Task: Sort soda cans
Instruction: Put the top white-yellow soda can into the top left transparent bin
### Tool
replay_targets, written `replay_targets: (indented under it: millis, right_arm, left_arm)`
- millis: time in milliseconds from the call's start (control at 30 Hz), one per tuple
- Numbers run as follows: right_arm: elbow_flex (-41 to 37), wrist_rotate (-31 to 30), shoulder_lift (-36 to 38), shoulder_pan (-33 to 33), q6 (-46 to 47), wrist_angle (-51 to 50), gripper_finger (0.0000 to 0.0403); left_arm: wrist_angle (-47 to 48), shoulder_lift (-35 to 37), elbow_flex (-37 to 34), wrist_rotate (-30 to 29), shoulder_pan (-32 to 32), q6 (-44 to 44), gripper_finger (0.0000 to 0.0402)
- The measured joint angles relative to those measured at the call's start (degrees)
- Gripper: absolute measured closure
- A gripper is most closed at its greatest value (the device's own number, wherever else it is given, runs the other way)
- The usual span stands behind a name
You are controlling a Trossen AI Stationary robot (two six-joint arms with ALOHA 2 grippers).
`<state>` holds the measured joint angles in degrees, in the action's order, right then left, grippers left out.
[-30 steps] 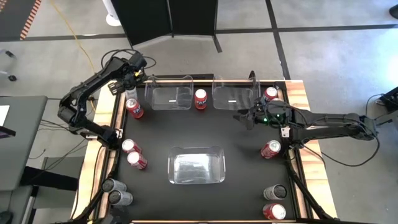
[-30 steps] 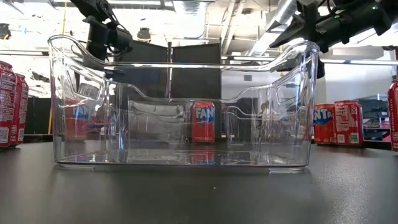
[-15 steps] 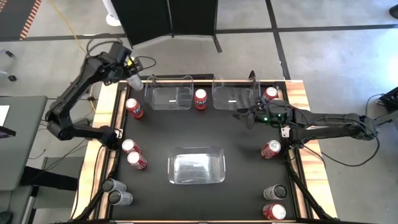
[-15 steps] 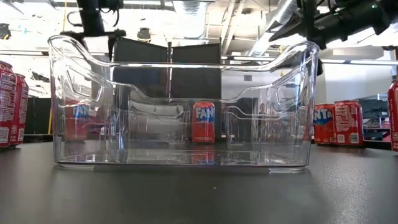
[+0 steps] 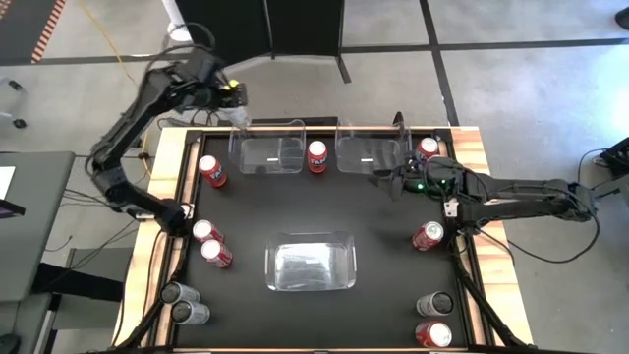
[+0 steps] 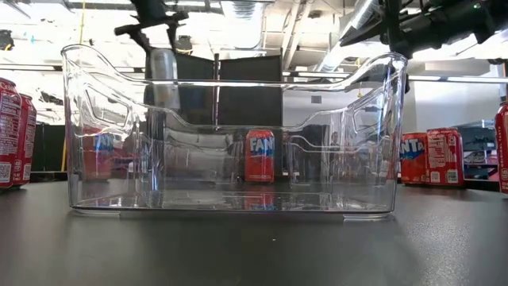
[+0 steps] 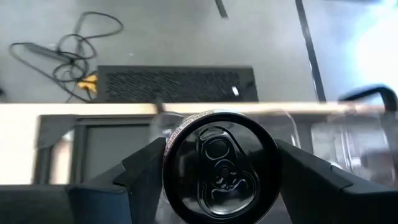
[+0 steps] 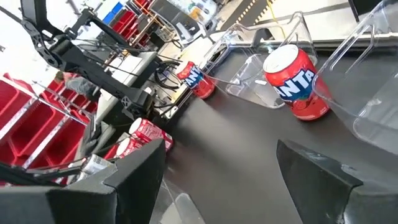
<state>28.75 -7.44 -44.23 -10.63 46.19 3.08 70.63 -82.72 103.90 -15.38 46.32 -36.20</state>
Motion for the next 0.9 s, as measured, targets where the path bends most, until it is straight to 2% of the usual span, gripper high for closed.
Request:
replay_targets:
  millis: [367, 733, 900]
  right_arm:
    - [0.0, 0.0, 0.0, 0.9, 3.6, -0.1, 0.0079]
    - [0.0, -1.2, 0.0, 2.3, 6.4, -0.7, 0.0079]
    - [0.0, -3.8, 0.0, 4.4, 7.7, -2.2, 0.0079]
  left_arm:
    - [0.5, -14.3, 10.7, 2.0, -5.4, 10.2, 0.0147]
    - [0.3, -21.2, 10.8, 3.7, -4.7, 15.2, 0.0147]
    - [0.4, -22.1, 6.9, -0.1, -4.0, 16.0, 0.0147]
